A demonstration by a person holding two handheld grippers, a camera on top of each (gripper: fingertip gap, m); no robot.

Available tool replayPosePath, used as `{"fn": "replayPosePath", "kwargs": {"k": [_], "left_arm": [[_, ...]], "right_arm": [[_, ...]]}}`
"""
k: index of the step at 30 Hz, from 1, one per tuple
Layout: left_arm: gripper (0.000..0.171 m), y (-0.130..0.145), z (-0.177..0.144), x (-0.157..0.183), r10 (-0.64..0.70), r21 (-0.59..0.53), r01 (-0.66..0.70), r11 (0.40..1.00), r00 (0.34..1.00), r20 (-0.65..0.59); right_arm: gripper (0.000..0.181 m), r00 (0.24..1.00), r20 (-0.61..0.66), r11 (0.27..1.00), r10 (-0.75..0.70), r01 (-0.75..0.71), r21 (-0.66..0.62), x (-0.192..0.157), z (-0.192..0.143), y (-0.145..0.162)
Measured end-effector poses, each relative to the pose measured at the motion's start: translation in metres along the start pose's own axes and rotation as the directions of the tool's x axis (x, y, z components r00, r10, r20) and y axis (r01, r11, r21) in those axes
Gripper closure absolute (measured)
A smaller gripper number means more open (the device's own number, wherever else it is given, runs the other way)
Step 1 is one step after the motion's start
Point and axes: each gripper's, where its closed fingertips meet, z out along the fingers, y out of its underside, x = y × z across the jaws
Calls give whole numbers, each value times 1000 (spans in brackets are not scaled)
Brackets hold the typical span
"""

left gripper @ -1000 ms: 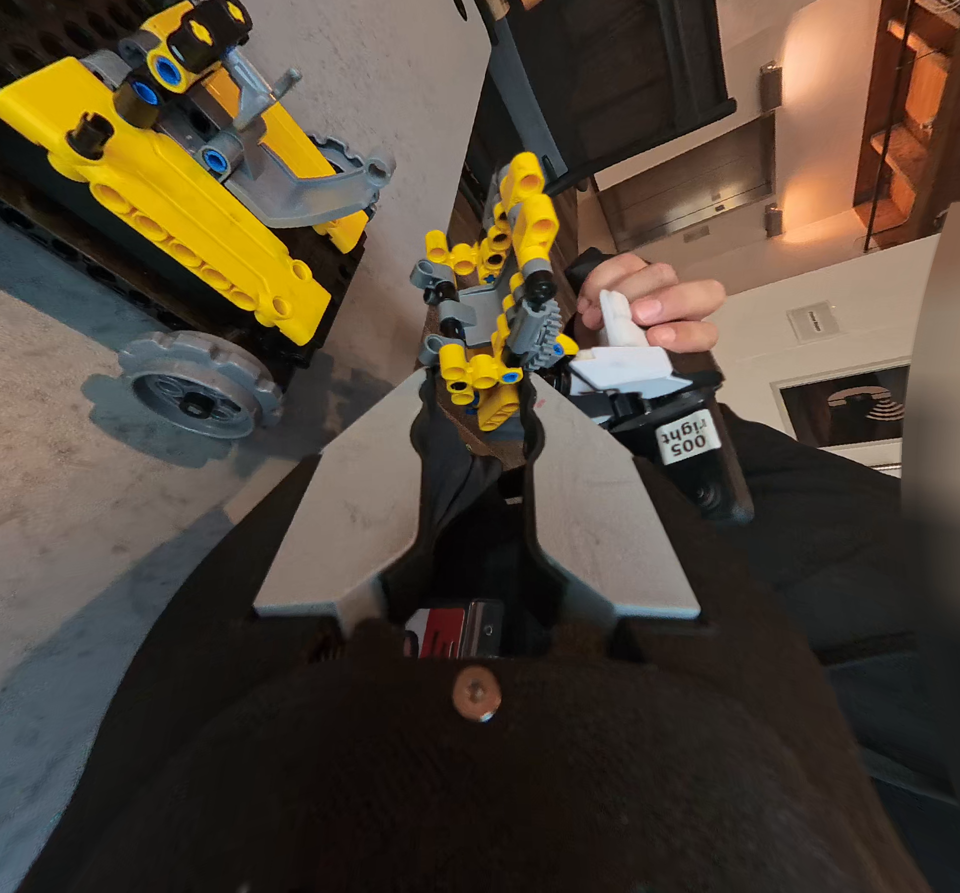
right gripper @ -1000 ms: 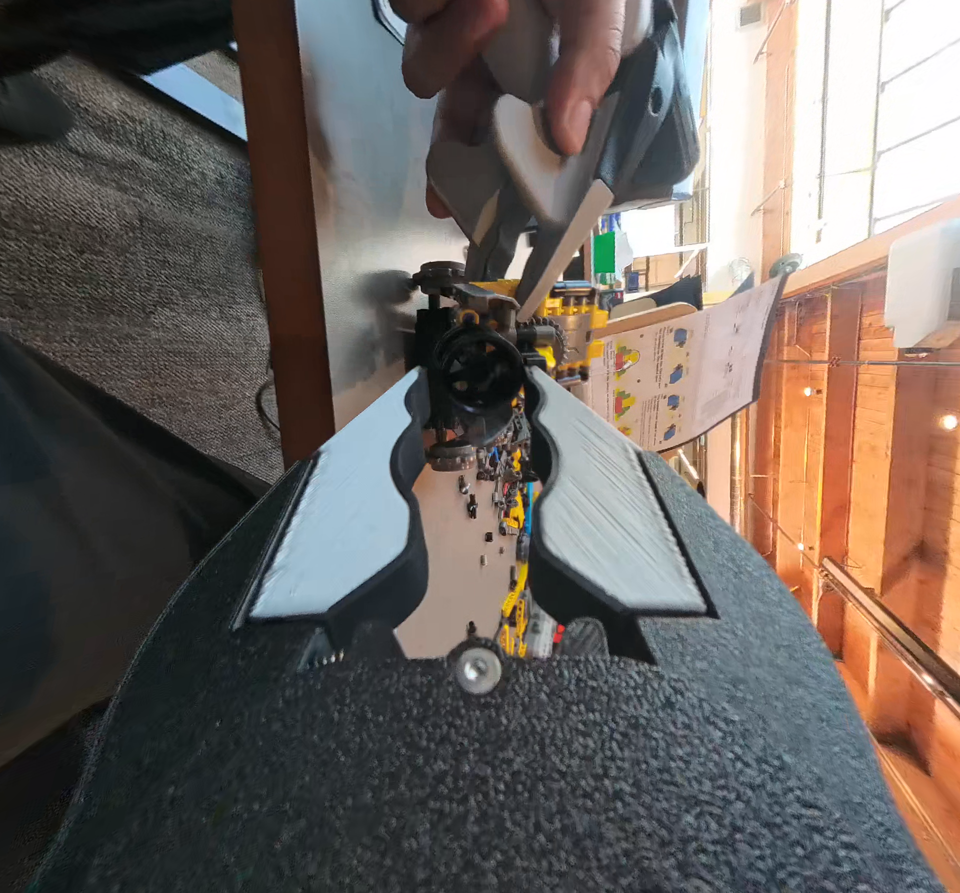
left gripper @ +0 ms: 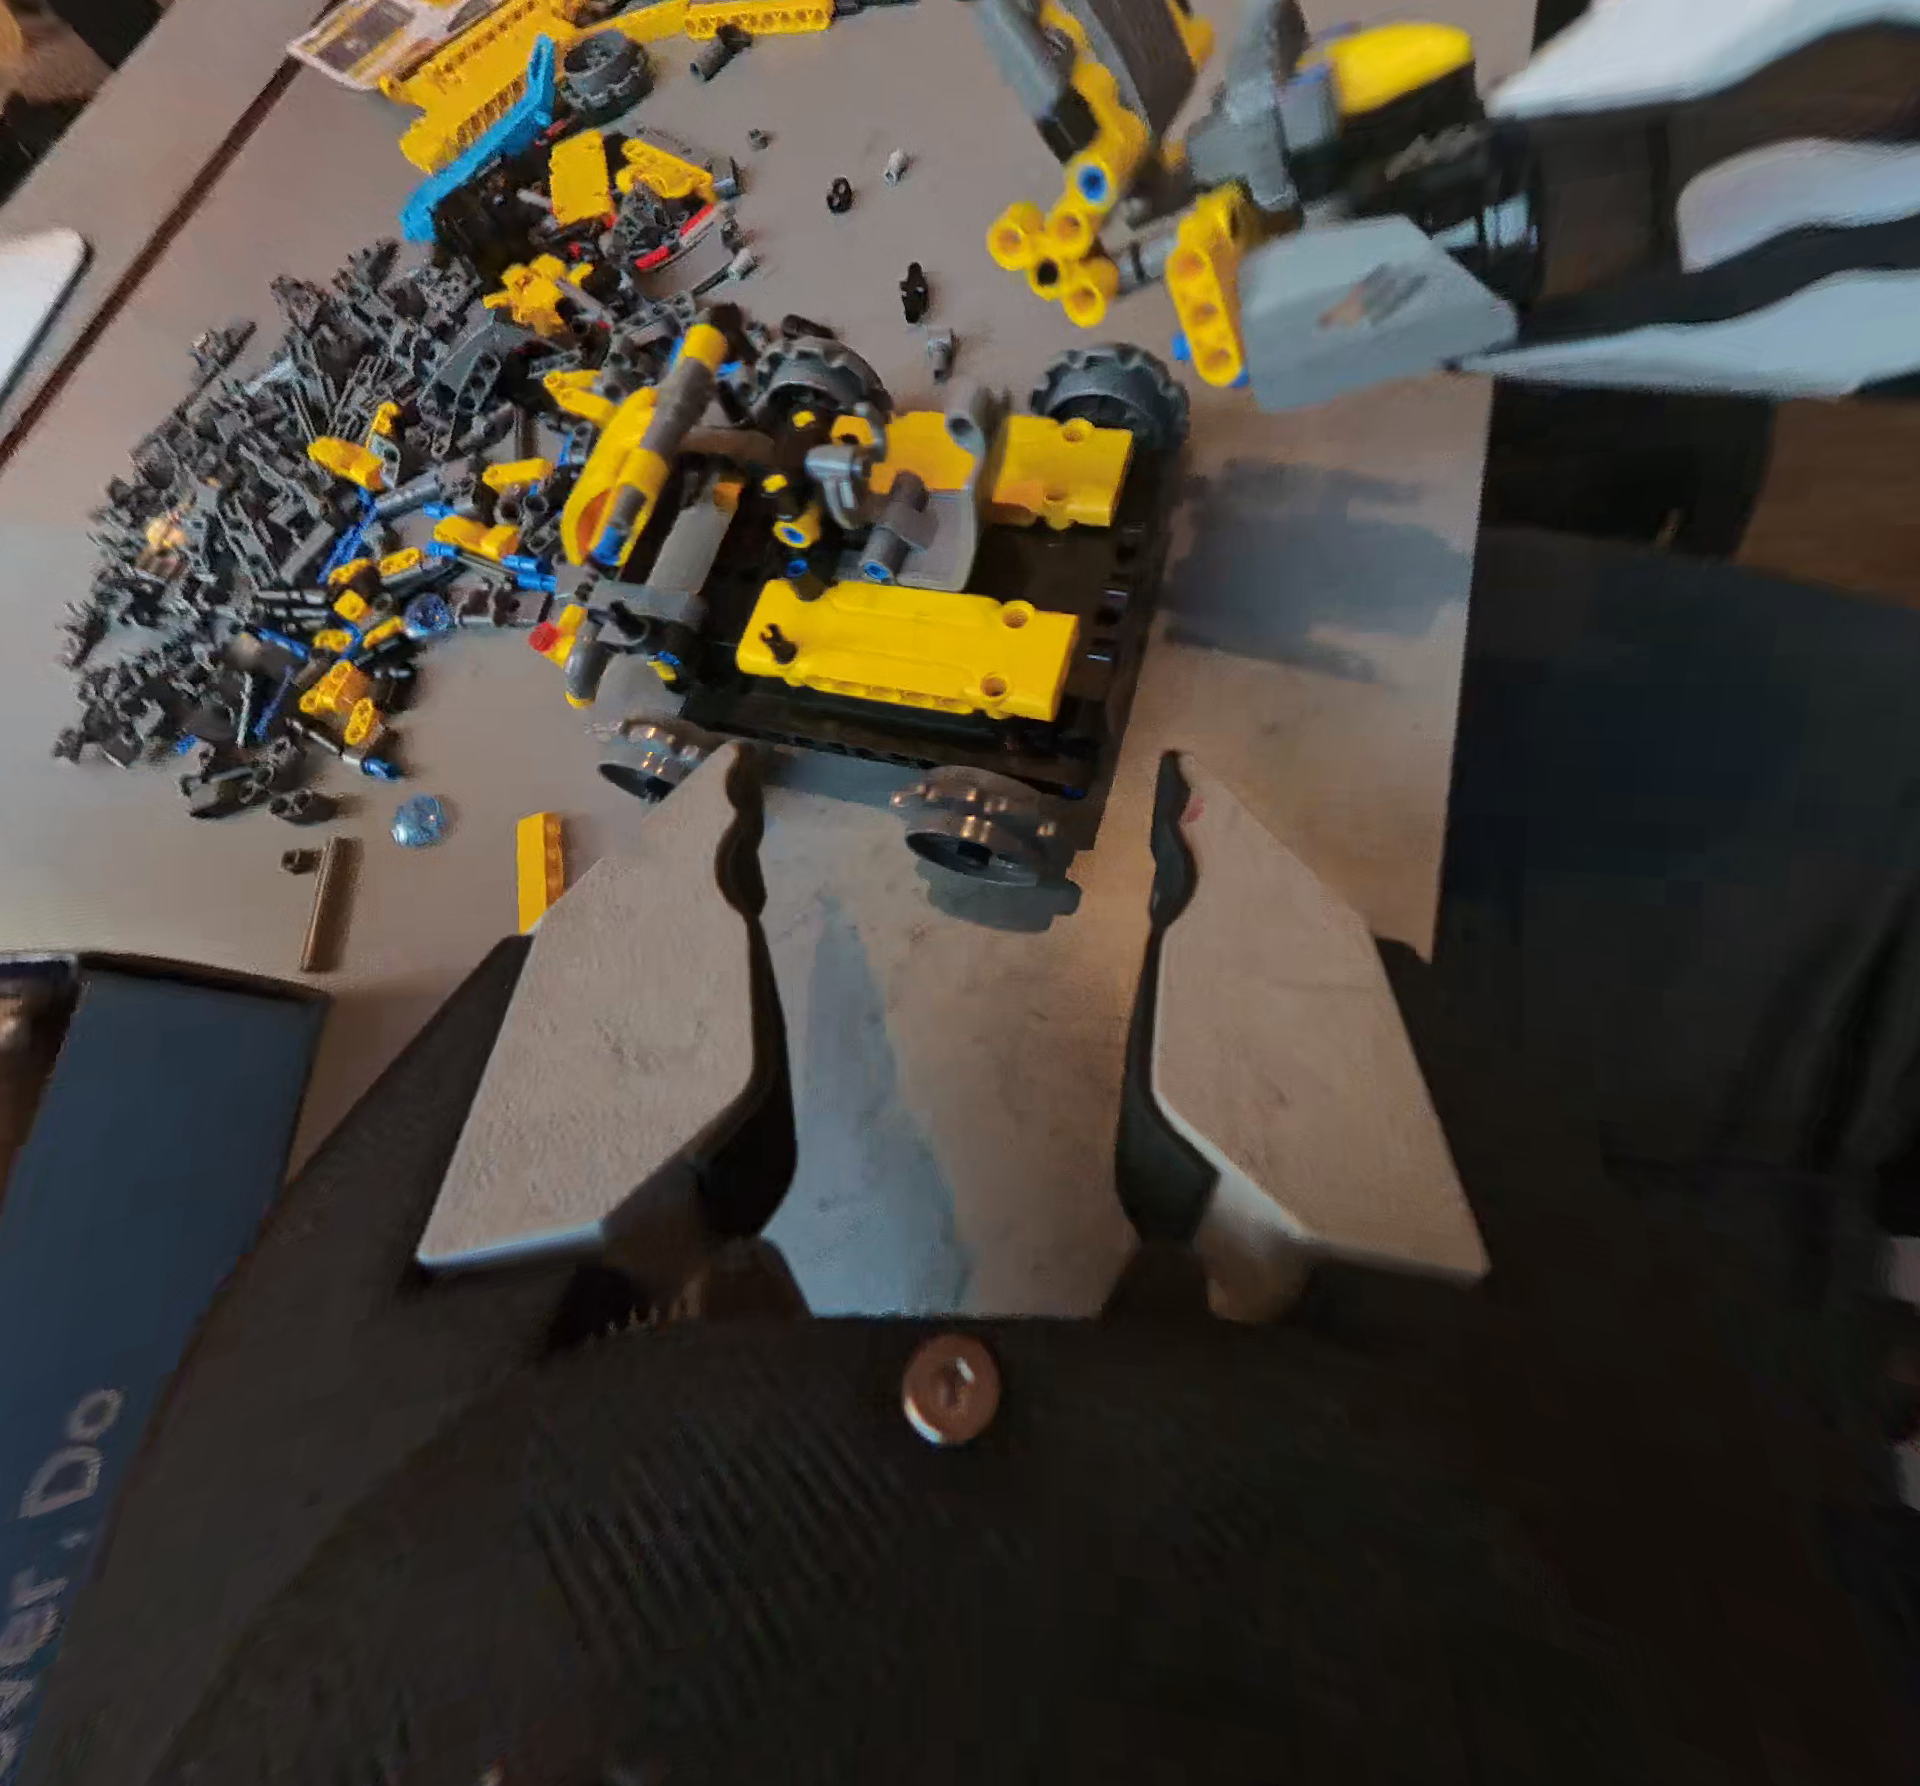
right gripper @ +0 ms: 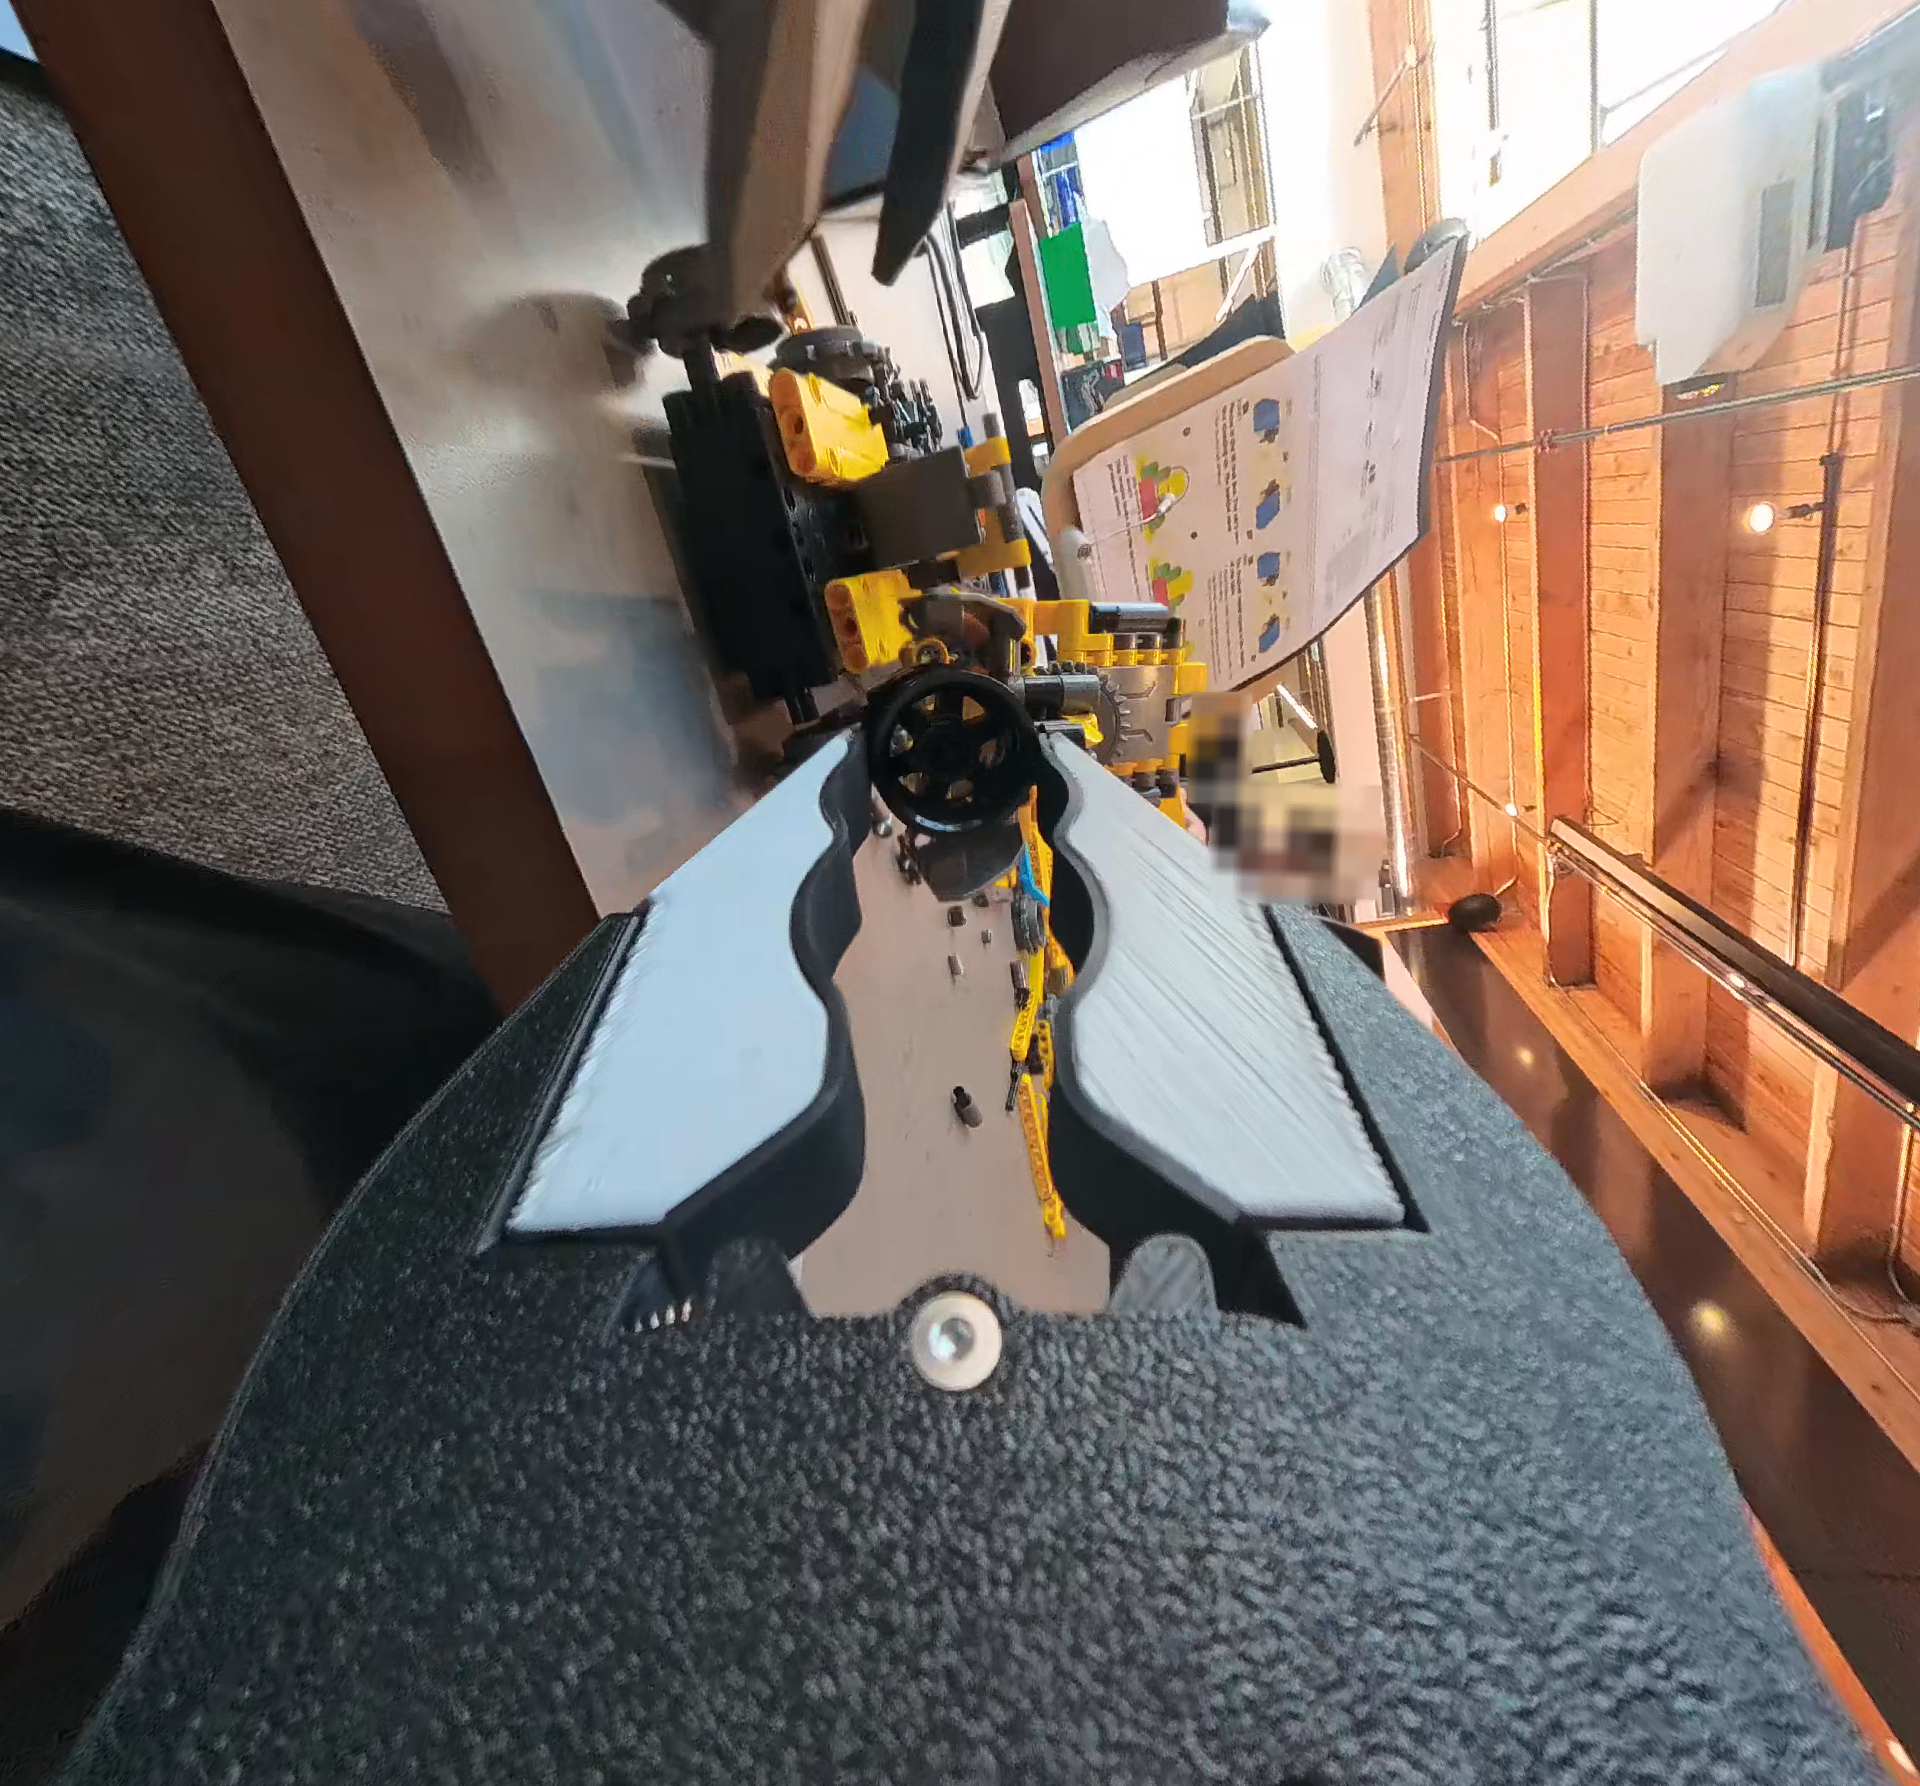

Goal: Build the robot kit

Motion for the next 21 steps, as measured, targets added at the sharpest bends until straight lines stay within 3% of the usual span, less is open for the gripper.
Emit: {"fn": "replayPosePath", "kwargs": {"k": [5, 9, 14, 17, 21], "left_arm": [[97, 15, 22, 6, 139, -117, -134, 984, 990, 36], [126, 19, 29, 4, 133, -159, -131, 979, 991, 2], [130, 21, 24, 7, 166, -176, -162, 971, 986, 5], [130, 20, 13, 16, 124, -167, -124, 978, 992, -10], [131, 4, -13, 31, -60, -89, 50, 995, 991, -116]], "right_arm": [[151, 1000, -9, 1000, 7, -7, -21, 3, -4, 9], [151, 1000, -25, 999, -5, 4, -36, 9, -9, 15], [151, 999, -43, 999, -20, 19, -36, 20, -18, 13], [151, 998, -58, 999, -3, 1, -34, 29, -25, 12], [151, 997, -69, 999, 30, -32, -30, 39, -33, 11]]}}
